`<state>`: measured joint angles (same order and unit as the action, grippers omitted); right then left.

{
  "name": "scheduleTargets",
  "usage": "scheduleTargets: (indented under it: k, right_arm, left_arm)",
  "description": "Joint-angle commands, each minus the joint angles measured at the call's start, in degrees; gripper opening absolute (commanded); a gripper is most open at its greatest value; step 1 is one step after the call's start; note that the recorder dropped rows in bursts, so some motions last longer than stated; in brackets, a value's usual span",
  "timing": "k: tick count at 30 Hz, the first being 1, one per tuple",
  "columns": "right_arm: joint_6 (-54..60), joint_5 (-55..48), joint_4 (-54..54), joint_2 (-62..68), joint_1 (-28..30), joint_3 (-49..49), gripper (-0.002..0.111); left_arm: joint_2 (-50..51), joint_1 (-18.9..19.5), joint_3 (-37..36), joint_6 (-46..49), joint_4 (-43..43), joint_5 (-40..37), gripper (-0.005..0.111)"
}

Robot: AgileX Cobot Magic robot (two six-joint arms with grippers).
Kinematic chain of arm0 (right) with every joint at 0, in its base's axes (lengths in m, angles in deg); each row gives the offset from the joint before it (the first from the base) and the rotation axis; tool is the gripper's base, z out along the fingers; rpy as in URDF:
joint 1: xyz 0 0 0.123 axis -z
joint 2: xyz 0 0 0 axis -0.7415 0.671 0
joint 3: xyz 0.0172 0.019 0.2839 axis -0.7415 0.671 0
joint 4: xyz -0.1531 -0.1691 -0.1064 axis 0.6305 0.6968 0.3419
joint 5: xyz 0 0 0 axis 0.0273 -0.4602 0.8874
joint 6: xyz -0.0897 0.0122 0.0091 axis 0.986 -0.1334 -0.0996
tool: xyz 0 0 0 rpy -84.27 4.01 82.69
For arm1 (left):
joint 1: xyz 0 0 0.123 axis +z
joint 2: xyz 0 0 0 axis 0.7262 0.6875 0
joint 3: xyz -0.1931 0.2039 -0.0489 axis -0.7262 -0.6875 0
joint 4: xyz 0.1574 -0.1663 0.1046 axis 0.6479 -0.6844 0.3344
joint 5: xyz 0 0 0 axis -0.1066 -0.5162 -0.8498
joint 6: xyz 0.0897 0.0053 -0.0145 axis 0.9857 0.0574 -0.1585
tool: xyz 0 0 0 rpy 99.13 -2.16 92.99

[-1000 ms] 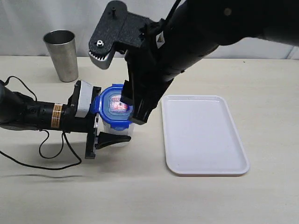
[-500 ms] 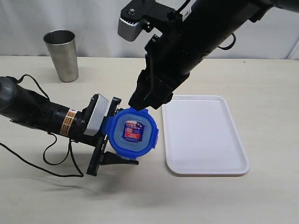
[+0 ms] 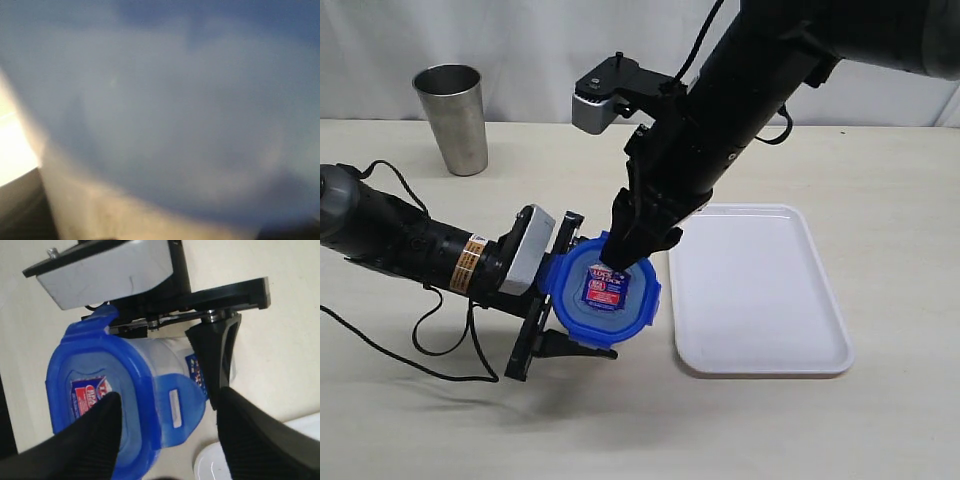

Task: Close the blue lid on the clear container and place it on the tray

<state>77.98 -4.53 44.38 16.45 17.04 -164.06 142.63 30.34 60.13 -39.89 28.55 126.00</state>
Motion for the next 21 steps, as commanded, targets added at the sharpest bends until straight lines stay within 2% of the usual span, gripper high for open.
scheduleTargets:
  k: [1, 8, 15, 21]
  right_arm:
    - [1.8, 0.0, -1.2, 1.3, 0.0, -0.4, 0.046]
    - [2.2, -0.3, -1.2, 3.3, 0.0, 1.5, 0.042]
    - [2.0, -4.1, -1.2, 6.7, 0.1, 1.6, 0.027]
    - [1.0, -3.8, 1.6, 8.4, 0.1, 1.6, 0.026]
  left_arm:
    - [-0.8, -0.4, -0.3, -0.4, -0.5, 0.8, 0.000]
    - [-0.8, -0.4, -0.3, -0.4, -0.6, 0.8, 0.000]
    - [-0.8, -0.4, -0.3, -1.3, -0.6, 0.8, 0.000]
    - [-0.8, -0.4, -0.3, -1.9, -0.6, 0.8, 0.000]
